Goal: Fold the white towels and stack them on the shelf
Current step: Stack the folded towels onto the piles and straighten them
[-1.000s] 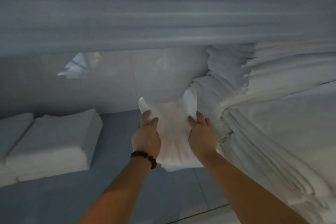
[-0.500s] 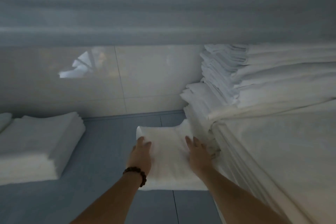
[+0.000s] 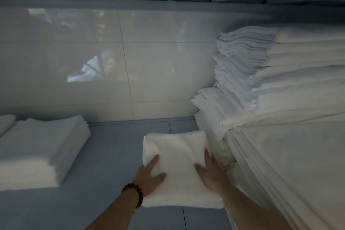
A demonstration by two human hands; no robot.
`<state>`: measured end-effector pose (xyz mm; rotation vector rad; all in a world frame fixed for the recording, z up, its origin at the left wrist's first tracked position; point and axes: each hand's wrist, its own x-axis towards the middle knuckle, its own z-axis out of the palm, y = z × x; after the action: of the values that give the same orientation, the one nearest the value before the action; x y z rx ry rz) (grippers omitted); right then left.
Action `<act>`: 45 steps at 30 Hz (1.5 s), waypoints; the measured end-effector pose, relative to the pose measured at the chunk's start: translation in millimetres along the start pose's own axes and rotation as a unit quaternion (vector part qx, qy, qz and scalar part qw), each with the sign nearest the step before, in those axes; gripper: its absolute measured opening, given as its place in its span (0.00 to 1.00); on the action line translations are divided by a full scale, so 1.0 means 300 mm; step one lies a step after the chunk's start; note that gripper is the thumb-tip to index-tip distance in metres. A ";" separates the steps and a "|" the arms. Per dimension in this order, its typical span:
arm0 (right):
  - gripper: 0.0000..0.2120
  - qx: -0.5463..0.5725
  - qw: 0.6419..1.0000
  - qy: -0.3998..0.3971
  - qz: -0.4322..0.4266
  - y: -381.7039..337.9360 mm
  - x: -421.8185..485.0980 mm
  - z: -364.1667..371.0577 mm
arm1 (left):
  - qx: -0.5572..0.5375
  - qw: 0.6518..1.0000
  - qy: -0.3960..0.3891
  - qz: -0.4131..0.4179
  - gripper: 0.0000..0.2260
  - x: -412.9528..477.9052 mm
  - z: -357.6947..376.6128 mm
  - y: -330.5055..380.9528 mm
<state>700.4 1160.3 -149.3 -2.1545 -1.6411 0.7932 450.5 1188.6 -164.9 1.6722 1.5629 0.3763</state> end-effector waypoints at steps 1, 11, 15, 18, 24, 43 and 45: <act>0.36 -0.005 1.000 -0.004 -0.001 0.001 -0.007 0.000 | 0.000 1.000 0.000 -0.003 0.33 -0.006 0.000 -0.002; 0.36 -0.047 0.998 -0.046 -0.008 -0.062 -0.149 0.088 | -0.058 0.997 -0.018 -0.044 0.32 -0.220 -0.050 -0.096; 0.37 -0.004 0.998 -0.063 -0.002 -0.137 -0.222 0.177 | -0.056 0.996 -0.006 -0.069 0.33 -0.318 -0.105 -0.181; 0.38 0.001 0.998 -0.061 -0.003 -0.201 -0.268 0.241 | -0.046 0.996 0.000 -0.080 0.33 -0.379 -0.160 -0.242; 0.37 -0.013 0.998 -0.056 -0.002 -0.364 -0.369 0.386 | -0.054 0.996 -0.006 -0.065 0.33 -0.486 -0.308 -0.400; 0.36 -0.013 0.995 -0.031 0.095 -0.759 -0.681 0.715 | -0.021 0.998 -0.048 -0.027 0.31 -0.661 -0.675 -0.786; 0.35 -0.103 0.989 0.024 0.101 -0.777 -0.680 0.703 | 0.112 0.992 0.049 -0.025 0.27 -0.665 -0.676 -0.746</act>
<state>354.4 1016.7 -138.8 -2.4939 -1.5589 0.6448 115.9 1053.3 -135.9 1.8033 1.7703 0.2665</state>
